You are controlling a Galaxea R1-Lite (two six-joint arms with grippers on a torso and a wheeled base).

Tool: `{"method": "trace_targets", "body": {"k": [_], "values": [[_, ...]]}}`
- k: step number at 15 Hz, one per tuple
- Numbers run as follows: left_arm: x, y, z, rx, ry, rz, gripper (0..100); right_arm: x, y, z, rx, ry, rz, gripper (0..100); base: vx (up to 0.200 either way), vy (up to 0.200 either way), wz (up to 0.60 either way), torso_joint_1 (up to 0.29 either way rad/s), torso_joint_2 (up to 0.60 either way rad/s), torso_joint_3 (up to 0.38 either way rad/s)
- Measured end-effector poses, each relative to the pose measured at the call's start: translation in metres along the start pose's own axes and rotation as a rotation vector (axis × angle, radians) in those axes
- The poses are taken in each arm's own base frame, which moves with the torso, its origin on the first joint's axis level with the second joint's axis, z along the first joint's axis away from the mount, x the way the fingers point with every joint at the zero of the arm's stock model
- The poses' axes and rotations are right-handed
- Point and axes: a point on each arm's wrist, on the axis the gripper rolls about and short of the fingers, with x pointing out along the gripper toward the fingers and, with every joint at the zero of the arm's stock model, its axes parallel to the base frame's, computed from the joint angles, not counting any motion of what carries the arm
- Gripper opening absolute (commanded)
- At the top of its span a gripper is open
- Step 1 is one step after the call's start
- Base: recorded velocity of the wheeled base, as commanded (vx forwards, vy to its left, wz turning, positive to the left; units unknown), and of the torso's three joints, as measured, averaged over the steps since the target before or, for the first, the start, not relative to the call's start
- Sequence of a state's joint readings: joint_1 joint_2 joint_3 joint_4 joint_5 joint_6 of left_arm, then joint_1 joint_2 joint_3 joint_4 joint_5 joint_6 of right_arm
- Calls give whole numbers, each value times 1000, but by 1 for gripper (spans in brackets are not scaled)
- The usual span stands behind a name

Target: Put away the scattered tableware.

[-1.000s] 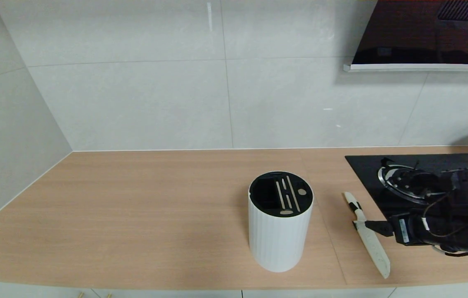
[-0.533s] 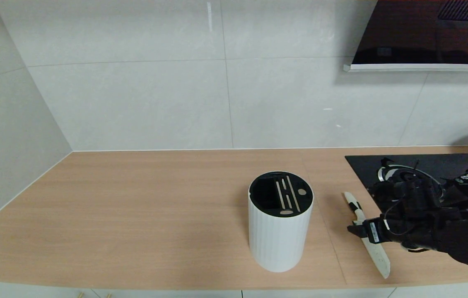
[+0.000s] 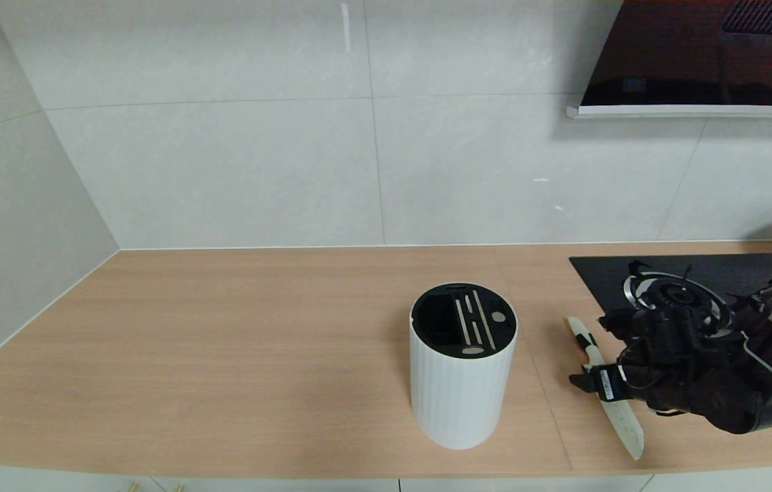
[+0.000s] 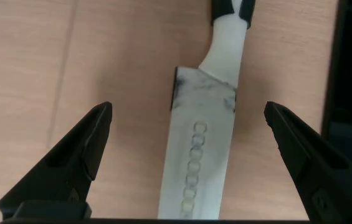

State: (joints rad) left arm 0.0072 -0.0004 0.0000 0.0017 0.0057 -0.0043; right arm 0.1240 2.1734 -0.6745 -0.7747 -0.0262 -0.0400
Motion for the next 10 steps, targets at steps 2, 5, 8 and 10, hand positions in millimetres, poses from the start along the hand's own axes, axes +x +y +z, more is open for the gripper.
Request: {"method": "trace_targets", "body": {"k": [2, 5, 8, 10], "values": [[0, 0, 0, 0, 0, 0, 100, 6, -3, 0, 8, -1, -8, 100, 0, 0, 0, 0, 0, 0], [0, 0, 0, 0, 0, 1, 100, 12, -5, 0, 12, -29, -34, 100, 0, 0, 0, 0, 0, 0], [0, 0, 0, 0, 0, 0, 100, 18, -5, -4, 12, -28, -54, 100, 0, 0, 0, 0, 0, 0], [0, 0, 0, 0, 0, 0, 100, 20, -4, -4, 14, -34, -54, 100, 0, 0, 0, 0, 0, 0]]}}
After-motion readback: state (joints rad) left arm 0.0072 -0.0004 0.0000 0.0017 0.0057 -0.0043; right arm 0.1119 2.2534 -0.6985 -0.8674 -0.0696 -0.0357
